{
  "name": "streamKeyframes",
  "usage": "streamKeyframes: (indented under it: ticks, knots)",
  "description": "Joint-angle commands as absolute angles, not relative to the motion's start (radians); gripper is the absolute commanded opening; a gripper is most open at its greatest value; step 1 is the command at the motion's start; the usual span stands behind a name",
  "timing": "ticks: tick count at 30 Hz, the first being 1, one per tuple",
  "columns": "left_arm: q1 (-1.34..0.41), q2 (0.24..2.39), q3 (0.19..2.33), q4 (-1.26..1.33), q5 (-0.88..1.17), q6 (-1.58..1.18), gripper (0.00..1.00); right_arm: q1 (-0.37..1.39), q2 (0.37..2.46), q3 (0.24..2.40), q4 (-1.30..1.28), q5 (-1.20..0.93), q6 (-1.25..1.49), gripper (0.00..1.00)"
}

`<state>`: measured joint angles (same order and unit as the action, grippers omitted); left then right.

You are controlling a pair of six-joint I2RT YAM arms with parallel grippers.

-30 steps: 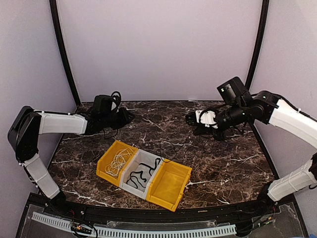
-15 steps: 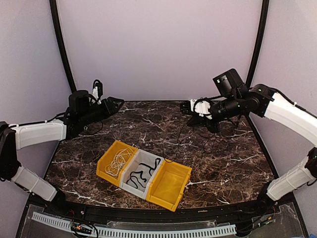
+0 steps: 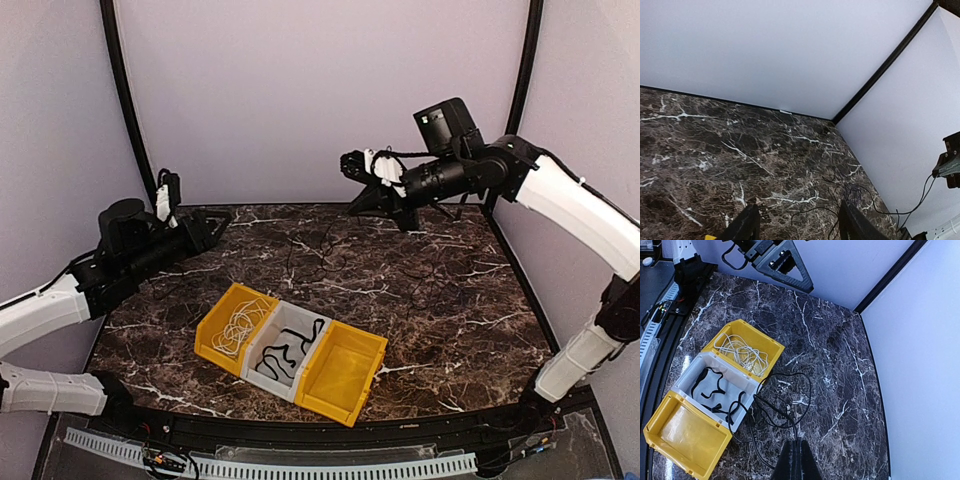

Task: Untangle the cables

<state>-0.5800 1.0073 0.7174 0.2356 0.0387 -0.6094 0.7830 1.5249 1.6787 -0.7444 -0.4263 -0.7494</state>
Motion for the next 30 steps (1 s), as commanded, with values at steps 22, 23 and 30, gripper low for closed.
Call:
streamKeyframes:
  ticks: [22, 23, 30]
  knots:
    - [-0.575, 0.663, 0.631, -0.076, -0.369, -0.62, 0.6, 0.978, 1.775, 1.659, -0.761, -0.365, -0.738, 0.0]
    - [-0.575, 0.663, 0.63, -0.076, -0.364, -0.622, 0.6, 0.982, 1.804, 1.67, -0.754, -0.362, -0.727, 0.0]
    - [-0.575, 0.651, 0.629, -0.085, -0.357, -0.624, 0.6, 1.033, 2.017, 1.762, -0.748, -0.32, -0.669, 0.0]
